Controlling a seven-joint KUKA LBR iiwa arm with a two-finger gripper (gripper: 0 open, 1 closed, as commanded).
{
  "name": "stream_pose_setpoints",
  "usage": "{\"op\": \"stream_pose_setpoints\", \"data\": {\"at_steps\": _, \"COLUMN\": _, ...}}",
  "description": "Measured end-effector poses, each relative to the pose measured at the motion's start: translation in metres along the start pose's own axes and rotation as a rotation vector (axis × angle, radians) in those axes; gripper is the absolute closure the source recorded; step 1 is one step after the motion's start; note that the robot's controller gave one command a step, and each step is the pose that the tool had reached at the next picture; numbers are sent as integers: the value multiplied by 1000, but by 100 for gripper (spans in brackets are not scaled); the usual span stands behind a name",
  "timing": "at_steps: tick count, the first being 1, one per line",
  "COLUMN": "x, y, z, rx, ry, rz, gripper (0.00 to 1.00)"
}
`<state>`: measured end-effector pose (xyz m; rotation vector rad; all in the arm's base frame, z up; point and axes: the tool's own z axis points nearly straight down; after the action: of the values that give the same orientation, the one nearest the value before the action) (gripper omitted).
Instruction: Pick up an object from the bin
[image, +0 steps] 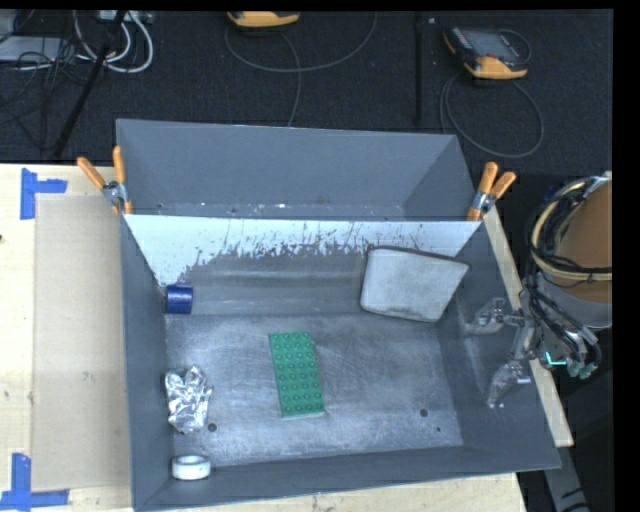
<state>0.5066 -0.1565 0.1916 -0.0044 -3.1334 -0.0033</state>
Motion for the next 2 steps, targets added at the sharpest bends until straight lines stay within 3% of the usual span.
{"op": "stream_pose_setpoints", "data": {"at_steps": 1, "x": -11, "y": 62, "z": 76, "rx": -3, "ry": 0, "rz": 122, "gripper": 0}}
{"op": "stream_pose_setpoints", "data": {"at_steps": 2, "x": 13, "y": 12, "z": 74, "rx": 2, "ry": -4, "rz": -43, "gripper": 0}}
